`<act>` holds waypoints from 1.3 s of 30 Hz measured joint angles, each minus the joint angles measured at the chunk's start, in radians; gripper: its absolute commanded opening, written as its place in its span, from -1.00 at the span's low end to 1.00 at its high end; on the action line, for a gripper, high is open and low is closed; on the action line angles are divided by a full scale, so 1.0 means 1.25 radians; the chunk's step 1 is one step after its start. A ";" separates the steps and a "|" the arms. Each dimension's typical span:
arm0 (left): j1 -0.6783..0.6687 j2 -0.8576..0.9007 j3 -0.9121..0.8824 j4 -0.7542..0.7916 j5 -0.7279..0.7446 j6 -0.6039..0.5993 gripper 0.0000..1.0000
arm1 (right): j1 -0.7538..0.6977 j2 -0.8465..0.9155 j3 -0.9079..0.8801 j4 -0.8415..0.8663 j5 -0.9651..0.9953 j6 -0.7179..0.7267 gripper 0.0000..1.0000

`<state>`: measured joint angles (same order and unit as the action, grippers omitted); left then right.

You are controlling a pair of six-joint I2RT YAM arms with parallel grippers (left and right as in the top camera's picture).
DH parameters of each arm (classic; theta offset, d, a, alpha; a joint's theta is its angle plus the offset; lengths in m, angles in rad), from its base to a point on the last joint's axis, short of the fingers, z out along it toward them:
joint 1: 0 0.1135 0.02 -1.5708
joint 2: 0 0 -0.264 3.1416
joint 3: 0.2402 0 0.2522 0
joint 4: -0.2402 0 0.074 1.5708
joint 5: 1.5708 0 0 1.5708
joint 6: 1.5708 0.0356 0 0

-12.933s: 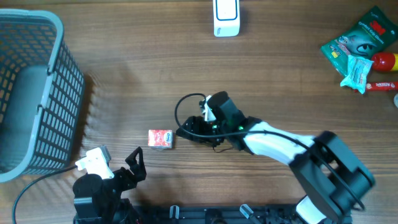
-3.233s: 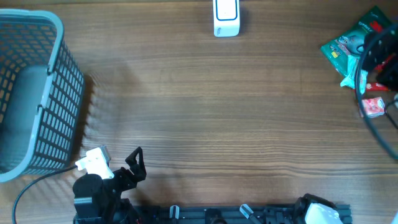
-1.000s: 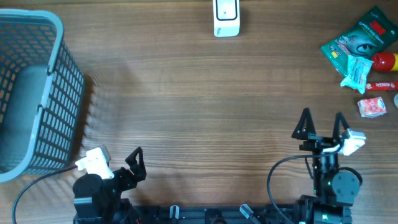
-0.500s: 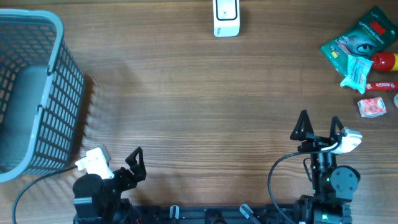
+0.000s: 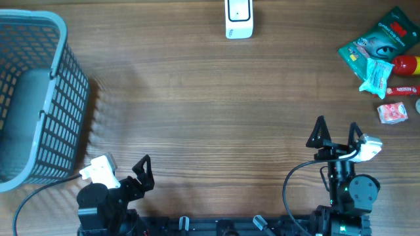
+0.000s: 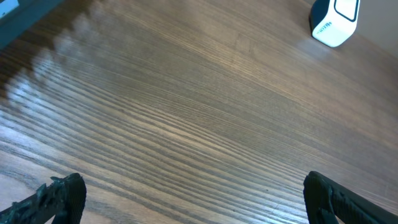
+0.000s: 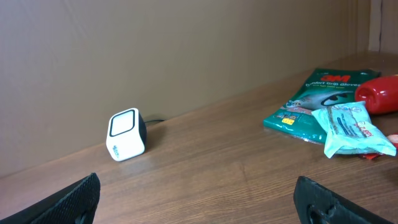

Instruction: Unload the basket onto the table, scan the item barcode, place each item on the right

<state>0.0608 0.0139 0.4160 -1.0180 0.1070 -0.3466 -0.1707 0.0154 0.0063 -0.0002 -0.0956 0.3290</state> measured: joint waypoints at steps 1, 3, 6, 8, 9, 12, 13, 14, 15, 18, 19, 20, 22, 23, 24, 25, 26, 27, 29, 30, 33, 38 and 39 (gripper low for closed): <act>0.000 0.000 0.000 0.000 0.000 0.000 1.00 | 0.000 0.000 0.000 0.000 0.000 0.000 0.99; 0.000 0.000 0.000 0.001 0.004 0.000 1.00 | 0.000 0.000 0.000 0.000 0.000 0.000 0.99; 0.000 0.000 0.000 0.056 0.013 0.000 1.00 | 0.000 0.000 0.000 0.000 0.000 0.000 0.99; -0.002 0.000 -0.004 0.146 0.020 -0.001 1.00 | 0.000 0.000 0.000 0.000 0.000 0.000 0.99; -0.006 0.000 -0.016 0.229 0.025 -0.001 1.00 | 0.000 0.000 0.000 0.000 0.000 0.000 0.99; -0.018 0.000 -0.065 0.472 0.033 -0.003 1.00 | 0.000 0.000 0.000 0.000 0.000 0.000 0.99; -0.021 0.000 -0.096 0.569 0.036 -0.002 1.00 | 0.000 0.000 0.000 0.000 0.000 0.000 0.99; -0.021 0.000 -0.131 0.681 0.038 -0.003 1.00 | 0.000 0.000 0.000 0.000 0.000 0.000 1.00; -0.021 0.000 -0.162 0.758 0.039 -0.002 1.00 | 0.000 0.000 0.000 0.000 0.000 0.000 0.99; -0.021 0.000 -0.250 0.925 0.045 0.026 1.00 | 0.000 0.000 0.000 0.000 0.000 0.000 0.99; -0.021 0.000 -0.266 0.945 0.047 0.037 1.00 | 0.000 0.000 0.000 0.000 0.000 0.000 0.99; -0.021 0.000 -0.284 0.959 0.049 0.058 1.00 | 0.000 0.000 0.000 0.000 0.000 0.000 0.99; -0.021 0.000 -0.305 0.955 0.052 0.089 1.00 | 0.000 0.000 0.000 0.000 0.000 0.000 0.99; -0.021 0.000 -0.317 0.923 0.054 0.122 1.00 | 0.000 0.000 0.000 0.000 0.000 0.000 0.99; -0.021 0.000 -0.321 0.916 0.054 0.131 1.00 | 0.000 0.000 0.000 0.000 0.000 0.000 1.00; -0.021 0.000 -0.325 0.883 0.054 0.161 1.00 | 0.000 0.000 0.000 0.000 0.000 0.000 0.99; -0.021 0.000 -0.325 0.862 0.054 0.177 1.00 | 0.000 0.000 0.000 0.000 0.000 0.000 0.99; -0.021 0.000 -0.325 0.848 0.053 0.188 1.00 | 0.000 0.000 0.000 0.000 0.000 0.000 0.99; -0.021 0.000 -0.326 0.806 0.050 0.208 1.00 | 0.000 0.000 0.000 0.000 0.000 0.000 0.99; -0.021 0.000 -0.326 0.794 0.046 0.213 1.00 | 0.000 0.000 0.000 0.000 0.000 0.000 1.00; -0.022 0.000 -0.326 0.766 0.016 0.217 1.00 | 0.000 0.000 0.000 0.000 0.000 0.000 0.99; -0.022 0.000 -0.326 0.763 -0.008 0.217 1.00 | 0.000 0.000 0.000 0.000 0.000 0.001 0.99; -0.022 0.000 -0.326 0.763 -0.010 0.217 1.00 | 0.000 0.000 0.000 0.000 0.000 0.001 0.99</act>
<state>0.0334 0.0135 0.0086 -0.0643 0.0944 -0.0753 -0.1707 0.0154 0.0063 -0.0006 -0.0952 0.3298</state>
